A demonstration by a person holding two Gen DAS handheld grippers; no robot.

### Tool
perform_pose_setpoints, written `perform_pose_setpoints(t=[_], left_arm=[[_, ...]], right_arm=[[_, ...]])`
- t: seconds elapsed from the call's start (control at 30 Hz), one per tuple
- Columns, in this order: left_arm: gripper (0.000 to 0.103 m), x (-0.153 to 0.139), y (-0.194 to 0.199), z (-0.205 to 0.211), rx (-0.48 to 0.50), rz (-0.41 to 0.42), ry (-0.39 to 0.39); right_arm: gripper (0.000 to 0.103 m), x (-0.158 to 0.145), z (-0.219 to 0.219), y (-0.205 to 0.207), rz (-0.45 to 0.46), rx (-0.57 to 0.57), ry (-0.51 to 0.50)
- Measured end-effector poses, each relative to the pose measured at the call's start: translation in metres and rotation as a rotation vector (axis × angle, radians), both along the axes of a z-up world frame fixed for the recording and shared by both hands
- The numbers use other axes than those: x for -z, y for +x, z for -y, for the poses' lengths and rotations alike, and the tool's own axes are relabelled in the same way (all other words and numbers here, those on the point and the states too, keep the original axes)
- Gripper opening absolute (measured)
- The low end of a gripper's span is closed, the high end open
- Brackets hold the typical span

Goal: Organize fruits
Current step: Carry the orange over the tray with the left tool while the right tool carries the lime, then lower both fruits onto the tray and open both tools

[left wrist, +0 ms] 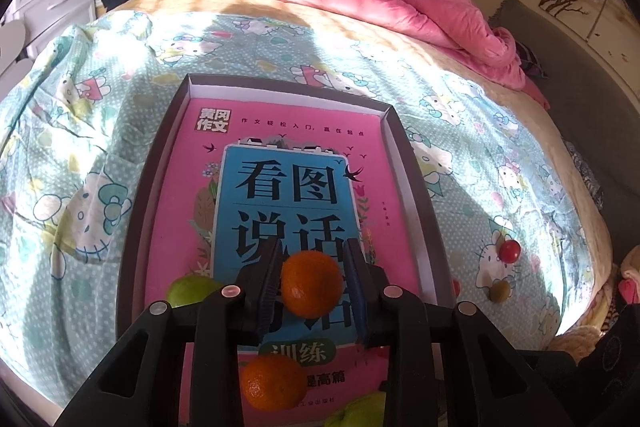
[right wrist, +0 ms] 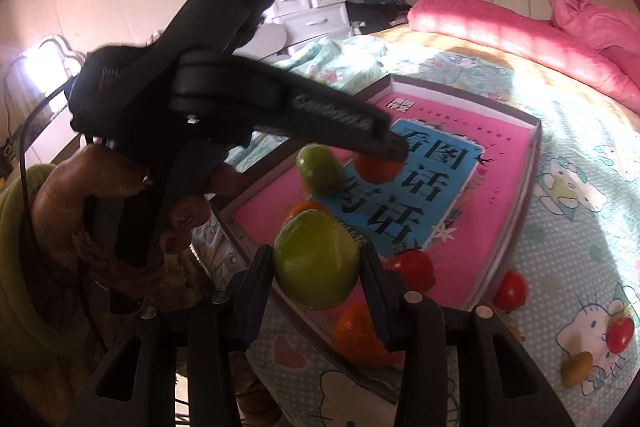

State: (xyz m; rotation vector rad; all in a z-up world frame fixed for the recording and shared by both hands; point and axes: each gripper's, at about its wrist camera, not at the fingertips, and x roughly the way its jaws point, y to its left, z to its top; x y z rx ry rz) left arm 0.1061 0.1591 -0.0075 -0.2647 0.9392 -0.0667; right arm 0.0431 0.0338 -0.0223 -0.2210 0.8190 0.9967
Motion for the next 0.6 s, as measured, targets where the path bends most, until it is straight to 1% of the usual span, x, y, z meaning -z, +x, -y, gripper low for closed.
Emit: perform_pose_setpoints(t=[0.2, 0.43, 0.6], left_arm=[[0.032, 0.012, 0.005, 0.0, 0.01, -0.054, -0.023], [0.032, 0.02, 0.006, 0.005, 0.024, -0.086, -0.01], [0.032, 0.022, 0.006, 0.008, 0.034, -0.092, -0.004]], right_arm=[[0.044, 0.013, -0.01, -0.005, -0.007, -0.021, -0.04], [0.044, 0.019, -0.015, -0.006, 0.012, -0.026, -0.068], [0.044, 0.022, -0.021, -0.012, 0.04, -0.026, -0.083]])
